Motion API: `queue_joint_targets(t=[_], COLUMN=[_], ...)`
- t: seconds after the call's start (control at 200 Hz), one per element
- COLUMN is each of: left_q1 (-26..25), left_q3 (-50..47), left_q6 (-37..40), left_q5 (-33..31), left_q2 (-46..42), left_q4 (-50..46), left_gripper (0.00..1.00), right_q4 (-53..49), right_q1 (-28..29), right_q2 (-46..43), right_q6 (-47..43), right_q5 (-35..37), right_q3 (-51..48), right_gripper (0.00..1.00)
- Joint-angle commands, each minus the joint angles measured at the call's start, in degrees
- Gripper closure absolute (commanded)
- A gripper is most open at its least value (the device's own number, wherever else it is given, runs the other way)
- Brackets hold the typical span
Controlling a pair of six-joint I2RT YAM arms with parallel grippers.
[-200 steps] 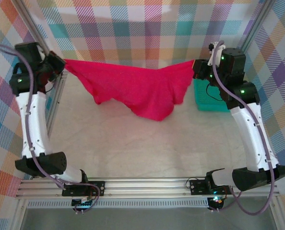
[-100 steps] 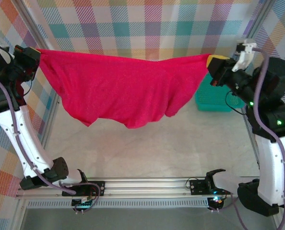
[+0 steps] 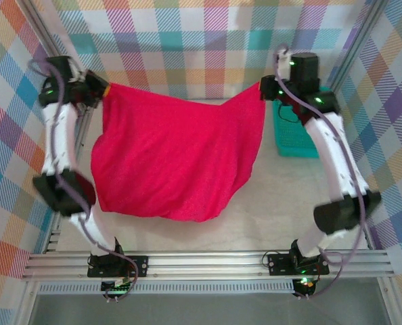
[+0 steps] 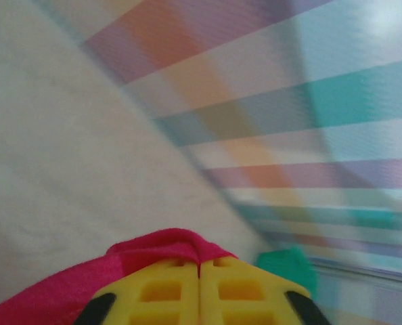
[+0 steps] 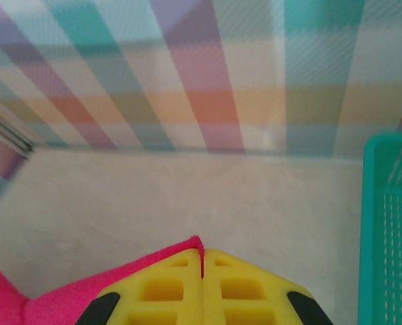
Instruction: Fold the inside-out t-shirt
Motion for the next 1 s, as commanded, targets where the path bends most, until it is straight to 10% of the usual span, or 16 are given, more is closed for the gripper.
queue_joint_targets(t=[0.0,0.08,0.215,0.415,0.645,0.795,0.995], left_q1=[-1.8,-2.7,-6.9,-15.8,-20.7,-20.2,-18.0], left_q3=[13.9,20.3,4.7,-38.5,-61.7,-63.8,-52.7], left_q6=[2.7,3.8,6.4,3.5,2.9,4.8,6.3], left_q5=[-7.3,-13.0,-19.7,-13.3,-6.6,-9.7,-14.5], left_q2=[11.3,15.2,5.4,-16.7,-24.1,-20.7,-6.4], left_q4=[-10.4,-16.0,-12.1,10.1,16.2,16.5,17.1], left_gripper=[0.46,0.27,0.26,0.27,0.28,0.27,0.27], right_q4=[-2.9,-12.2,-22.0,-9.1,6.9,12.7,8.1], right_q1=[-1.5,-1.5,-0.3,7.0,14.1,14.0,7.1], right_q2=[10.3,20.1,26.2,11.2,-3.5,0.5,16.4], right_q6=[0.9,2.0,4.8,7.5,17.3,20.4,15.2], right_q5=[2.2,1.1,-1.3,-3.7,-8.2,-10.6,-10.0], right_q3=[11.2,24.5,31.5,-4.4,-41.3,-47.7,-32.1], right_gripper=[0.75,0.43,0.36,0.36,0.35,0.35,0.38])
